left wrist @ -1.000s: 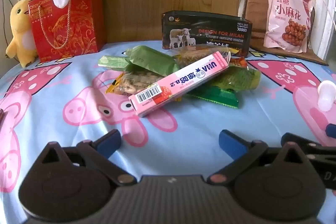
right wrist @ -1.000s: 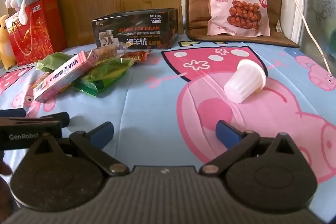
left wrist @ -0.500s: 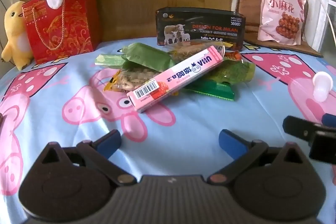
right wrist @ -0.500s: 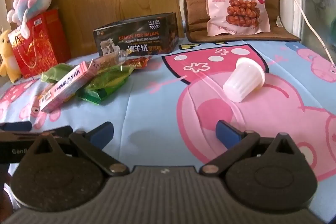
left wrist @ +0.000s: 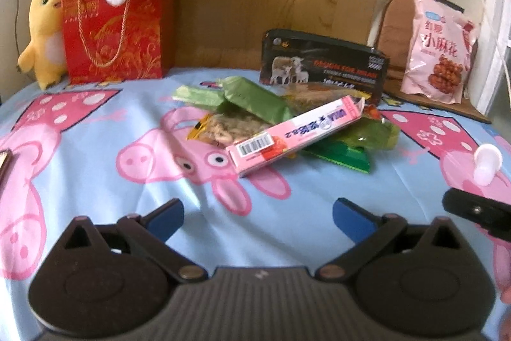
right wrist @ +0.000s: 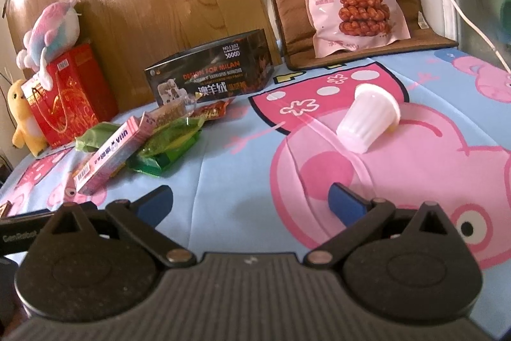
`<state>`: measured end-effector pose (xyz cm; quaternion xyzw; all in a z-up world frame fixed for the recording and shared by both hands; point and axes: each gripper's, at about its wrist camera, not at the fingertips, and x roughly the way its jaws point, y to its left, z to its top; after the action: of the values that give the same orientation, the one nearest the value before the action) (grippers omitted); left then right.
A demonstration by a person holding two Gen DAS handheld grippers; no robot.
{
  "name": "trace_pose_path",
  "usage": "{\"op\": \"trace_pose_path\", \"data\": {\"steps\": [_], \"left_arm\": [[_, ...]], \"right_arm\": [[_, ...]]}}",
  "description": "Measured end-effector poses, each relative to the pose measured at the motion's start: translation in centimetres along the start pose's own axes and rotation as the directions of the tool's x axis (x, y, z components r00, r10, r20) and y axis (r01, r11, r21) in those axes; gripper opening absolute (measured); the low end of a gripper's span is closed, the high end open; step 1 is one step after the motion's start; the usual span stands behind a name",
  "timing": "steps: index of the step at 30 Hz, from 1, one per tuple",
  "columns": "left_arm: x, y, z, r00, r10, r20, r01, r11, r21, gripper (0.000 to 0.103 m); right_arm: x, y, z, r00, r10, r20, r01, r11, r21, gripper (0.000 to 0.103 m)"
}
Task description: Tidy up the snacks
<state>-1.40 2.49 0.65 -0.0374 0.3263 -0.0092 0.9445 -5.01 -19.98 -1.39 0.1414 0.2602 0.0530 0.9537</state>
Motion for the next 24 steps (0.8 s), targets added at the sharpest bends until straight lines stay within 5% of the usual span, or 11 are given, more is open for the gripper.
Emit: {"op": "trace_pose_path", "data": {"steps": [15, 20, 24], "left_arm": [[0.53, -0.23, -0.19, 0.997, 0.06, -0.04, -0.059, 0.998, 0.026, 0.103], [0.64, -0.46, -0.22, 0.996, 0.072, -0.044, -0.071, 0.997, 0.038, 0.103], [0.66, -0.52, -0.22, 0.996, 0.075, -0.045, -0.073, 0.996, 0.04, 0.103]], "right_arm": [[-0.24, 0.13, -0.12, 1.0, 0.014, -0.003, -0.014, 1.0, -0.025, 0.103], [-0.42, 0.61, -0.38, 1.0, 0.015, 0.005, -0.014, 0.998, -0.063, 0.085], [-0.51, 0.96, -0.61, 1.0, 0.025, 0.004, -0.025, 0.995, -0.096, 0.049]]}}
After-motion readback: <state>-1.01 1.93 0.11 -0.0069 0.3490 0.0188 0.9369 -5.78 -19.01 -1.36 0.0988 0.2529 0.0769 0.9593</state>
